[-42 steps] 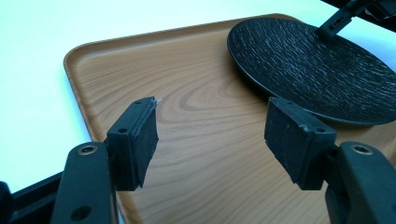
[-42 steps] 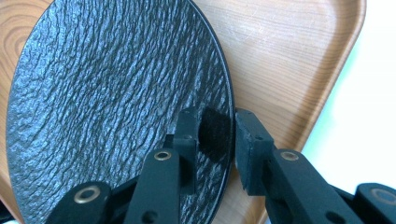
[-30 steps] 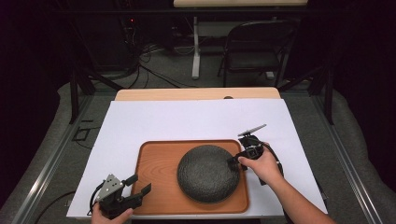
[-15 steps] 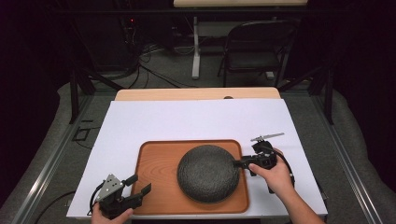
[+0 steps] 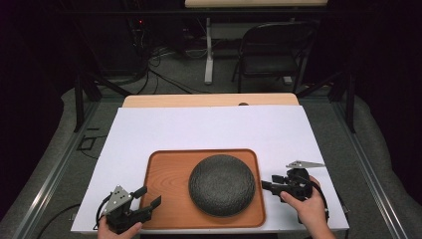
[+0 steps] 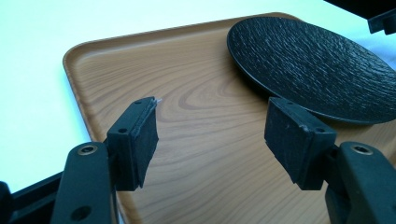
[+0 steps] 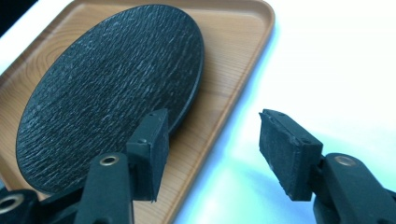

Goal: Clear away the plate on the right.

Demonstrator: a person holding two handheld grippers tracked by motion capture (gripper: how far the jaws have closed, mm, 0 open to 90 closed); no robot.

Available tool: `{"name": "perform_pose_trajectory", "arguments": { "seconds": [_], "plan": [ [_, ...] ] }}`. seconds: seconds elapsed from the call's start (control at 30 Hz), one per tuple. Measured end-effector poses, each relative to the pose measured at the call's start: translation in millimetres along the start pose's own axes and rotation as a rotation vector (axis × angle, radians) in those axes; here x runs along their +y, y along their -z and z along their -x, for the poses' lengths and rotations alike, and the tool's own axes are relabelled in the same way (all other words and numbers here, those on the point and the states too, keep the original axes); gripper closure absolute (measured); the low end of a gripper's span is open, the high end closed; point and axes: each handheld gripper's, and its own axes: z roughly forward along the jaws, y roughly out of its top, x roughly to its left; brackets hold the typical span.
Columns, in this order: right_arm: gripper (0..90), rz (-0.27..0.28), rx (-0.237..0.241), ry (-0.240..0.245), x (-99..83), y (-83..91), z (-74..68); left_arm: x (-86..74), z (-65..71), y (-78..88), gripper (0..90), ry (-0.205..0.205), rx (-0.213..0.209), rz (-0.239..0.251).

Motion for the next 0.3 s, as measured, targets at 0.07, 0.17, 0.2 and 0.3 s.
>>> {"name": "perform_pose_trajectory", "arguments": {
  "seconds": [0.07,0.17,0.2,0.3],
  "plan": [
    [41.2,0.003,-0.001,-0.017,-4.2,0.7,4.3,0.0,-0.3,-0.3,34.4,-0.001,-0.004,0.000],
    [41.7,0.004,0.001,-0.052,-9.4,0.5,10.9,0.1,-0.5,-0.6,34.4,0.001,-0.005,-0.002],
    [41.8,0.008,0.009,-0.067,-10.4,0.3,12.8,0.2,-0.5,-0.9,34.5,0.004,-0.005,-0.003],
    [41.8,0.031,0.079,-0.166,-12.2,2.3,21.8,0.4,-0.4,-1.9,34.4,0.024,-0.017,-0.012]
  ]
}}
